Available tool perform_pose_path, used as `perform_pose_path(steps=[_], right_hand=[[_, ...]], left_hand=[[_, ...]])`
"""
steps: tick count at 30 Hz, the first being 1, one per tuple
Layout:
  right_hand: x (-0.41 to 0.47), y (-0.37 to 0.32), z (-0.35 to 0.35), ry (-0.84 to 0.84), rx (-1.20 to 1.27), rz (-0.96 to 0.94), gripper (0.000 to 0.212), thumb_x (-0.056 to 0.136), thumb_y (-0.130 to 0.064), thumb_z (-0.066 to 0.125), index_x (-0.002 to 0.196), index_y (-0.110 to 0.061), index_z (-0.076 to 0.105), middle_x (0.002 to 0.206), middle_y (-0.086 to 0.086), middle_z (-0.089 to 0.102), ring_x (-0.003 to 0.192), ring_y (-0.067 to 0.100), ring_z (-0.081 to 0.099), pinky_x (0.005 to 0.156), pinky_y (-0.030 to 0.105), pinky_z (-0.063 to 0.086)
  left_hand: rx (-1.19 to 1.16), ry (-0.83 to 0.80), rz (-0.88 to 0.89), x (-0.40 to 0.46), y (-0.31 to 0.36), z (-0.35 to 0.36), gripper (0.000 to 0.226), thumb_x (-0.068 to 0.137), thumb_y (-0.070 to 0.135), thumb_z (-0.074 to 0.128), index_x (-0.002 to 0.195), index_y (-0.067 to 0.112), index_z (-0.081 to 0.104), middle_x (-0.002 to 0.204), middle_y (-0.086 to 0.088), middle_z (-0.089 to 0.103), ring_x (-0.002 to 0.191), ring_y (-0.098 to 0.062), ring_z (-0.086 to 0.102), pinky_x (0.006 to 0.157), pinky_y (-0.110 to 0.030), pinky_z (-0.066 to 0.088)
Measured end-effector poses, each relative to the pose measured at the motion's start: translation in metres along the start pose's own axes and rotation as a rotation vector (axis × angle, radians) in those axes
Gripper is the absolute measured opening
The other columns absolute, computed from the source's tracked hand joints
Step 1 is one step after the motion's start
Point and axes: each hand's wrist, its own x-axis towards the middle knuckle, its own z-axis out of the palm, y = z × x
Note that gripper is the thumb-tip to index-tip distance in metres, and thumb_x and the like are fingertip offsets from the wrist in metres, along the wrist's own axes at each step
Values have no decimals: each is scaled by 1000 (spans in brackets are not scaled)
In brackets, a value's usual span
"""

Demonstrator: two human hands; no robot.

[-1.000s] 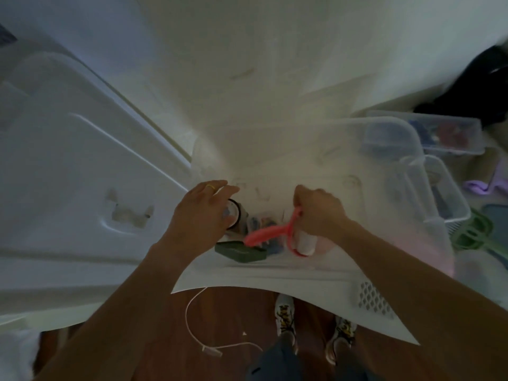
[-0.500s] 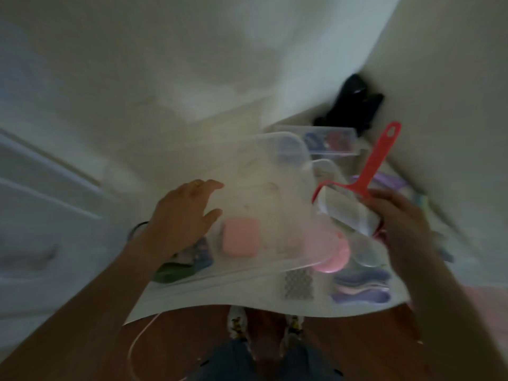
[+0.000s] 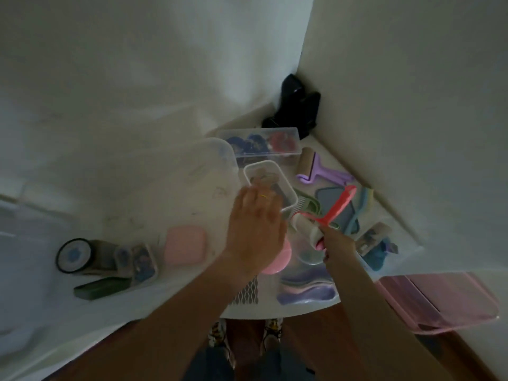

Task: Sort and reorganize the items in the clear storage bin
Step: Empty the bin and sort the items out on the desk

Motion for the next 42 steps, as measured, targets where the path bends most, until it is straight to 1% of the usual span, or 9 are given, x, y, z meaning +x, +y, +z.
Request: perform_pose_path(steps=[3, 7, 11, 17, 21, 26, 35, 38, 42], right_hand=[[12, 4, 15, -45, -18, -51, 47, 46, -58, 82, 60, -17, 63, 51, 0, 55, 41, 12, 44, 41, 20, 33], [-1, -8, 13, -70, -39, -89, 35, 69, -39, 83, 58, -11, 65, 53, 8, 62, 36, 16, 48, 42, 20, 40], [-45, -36, 21, 177, -372, -487, 45, 72, -53, 74, 90, -12, 68, 84, 9, 69, 77, 28, 67, 76, 38, 53], [-161, -80, 116, -313, -534, -1009, 13, 83, -30, 73, 92, -26, 65, 79, -12, 67, 69, 7, 63, 67, 22, 50], [-156, -37, 214, -697, -1334, -996, 70, 74, -55, 75, 131, -27, 45, 121, 2, 57, 111, 24, 58, 91, 36, 49], [-128, 27, 279, -660, -1867, -887, 143, 52, -60, 85, 153, -20, -8, 151, 16, 22, 135, 42, 32, 103, 58, 39], [-120, 27, 281, -647, -2075, -898, 108, 58, -42, 88, 141, -18, 24, 132, 9, 44, 120, 32, 47, 95, 44, 47], [-148, 24, 286, -659, -1760, -985, 84, 74, -50, 75, 141, -20, 33, 132, 9, 48, 119, 31, 48, 97, 42, 47], [-219, 48, 313, -914, -1404, -770, 56, 82, -74, 50, 89, -19, 60, 91, 3, 62, 92, 23, 61, 75, 33, 51]], left_hand=[[18, -75, 28, 0, 22, 15, 47, 88, 37, 54, 129, 14, 59, 139, -14, 56, 135, -34, 42, 117, -51, 20], [-44, -6, -55, -6, 10, 13, 51, 92, 36, 48, 137, 13, 52, 144, -15, 51, 137, -35, 40, 119, -50, 19], [-28, 124, -158, -15, -44, -10, 51, 97, 43, 40, 136, 15, 55, 143, -13, 54, 134, -32, 47, 117, -49, 28], [133, 3, -306, -56, -186, -36, 50, 93, 45, 50, 134, 17, 57, 140, -11, 57, 131, -31, 51, 115, -47, 32], [94, -198, -376, -100, -267, -59, 62, 88, 41, 66, 144, 23, 45, 150, -6, 45, 137, -28, 41, 114, -41, 31], [87, -481, -361, -140, -328, -55, 94, 74, 43, 82, 151, 29, 28, 154, 0, 35, 138, -23, 37, 109, -39, 39], [424, -595, -76, -130, -350, -27, 72, 68, 48, 77, 128, 24, 47, 107, 0, 61, 91, -22, 65, 84, -35, 45], [416, -569, -69, -129, -354, -26, 64, 71, 43, 74, 125, 22, 49, 106, -1, 61, 90, -23, 65, 82, -34, 42], [421, -547, -53, -130, -353, -26, 64, 72, 50, 72, 124, 20, 49, 107, -3, 61, 90, -24, 65, 82, -34, 41]])
